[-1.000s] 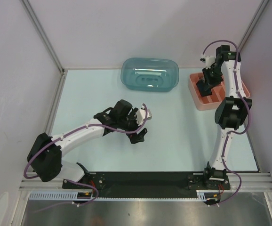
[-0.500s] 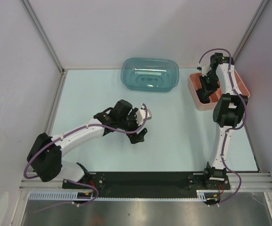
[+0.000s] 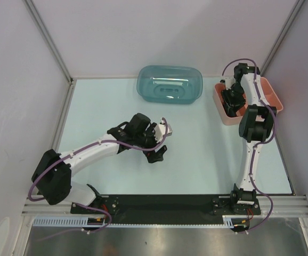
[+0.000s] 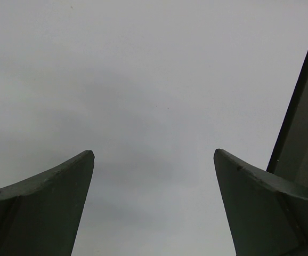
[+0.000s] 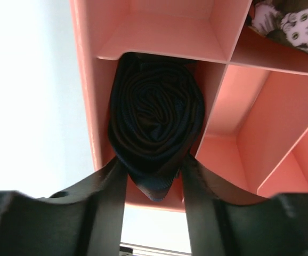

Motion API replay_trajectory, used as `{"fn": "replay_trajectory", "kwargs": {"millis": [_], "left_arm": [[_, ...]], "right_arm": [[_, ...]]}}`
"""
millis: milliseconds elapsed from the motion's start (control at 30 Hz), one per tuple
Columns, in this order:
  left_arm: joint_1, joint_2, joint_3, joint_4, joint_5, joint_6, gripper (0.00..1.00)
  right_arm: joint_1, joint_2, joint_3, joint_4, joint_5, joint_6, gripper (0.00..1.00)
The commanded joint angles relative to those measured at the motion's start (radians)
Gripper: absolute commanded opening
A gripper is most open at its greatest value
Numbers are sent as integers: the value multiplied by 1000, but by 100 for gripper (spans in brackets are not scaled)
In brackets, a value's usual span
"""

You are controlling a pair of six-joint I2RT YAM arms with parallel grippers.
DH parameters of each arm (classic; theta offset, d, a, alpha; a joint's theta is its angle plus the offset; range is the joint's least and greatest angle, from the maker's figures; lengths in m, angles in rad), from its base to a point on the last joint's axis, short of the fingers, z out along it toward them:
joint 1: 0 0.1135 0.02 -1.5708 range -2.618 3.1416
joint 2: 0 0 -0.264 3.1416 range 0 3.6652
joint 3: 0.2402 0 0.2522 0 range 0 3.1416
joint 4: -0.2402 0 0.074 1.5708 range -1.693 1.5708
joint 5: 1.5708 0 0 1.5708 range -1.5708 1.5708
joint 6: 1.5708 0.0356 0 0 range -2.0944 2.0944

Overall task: Roll the ties
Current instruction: Place the tie in the storage box.

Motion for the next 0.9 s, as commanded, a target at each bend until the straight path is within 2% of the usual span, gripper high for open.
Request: {"fn": "replay_trajectory", "kwargs": {"millis": [0, 300, 400, 600, 633, 800, 867], "left_arm": [[7, -3, 13, -1, -1, -20, 99], [7, -20, 4, -1, -9, -17, 99], [7, -24, 1, -1, -9, -14, 100], [8, -24, 10, -10, -26, -12, 100], [8, -30, 11, -11, -34, -12, 99], [18, -46, 10, -33, -35, -5, 99], [24, -50, 5, -36, -35, -9, 100]], "right_arm": [[18, -39, 69, -164, 1, -16, 54], [13, -87, 91, -164, -13, -17, 56], [6, -93, 82, -166, -22, -14, 50], [-7, -50, 71, -132, -54, 7, 31], [-7, -36, 74, -121, -57, 9, 25], [-2, -10, 117, -97, -65, 12, 22], [-2, -19, 125, -88, -71, 13, 24]]}}
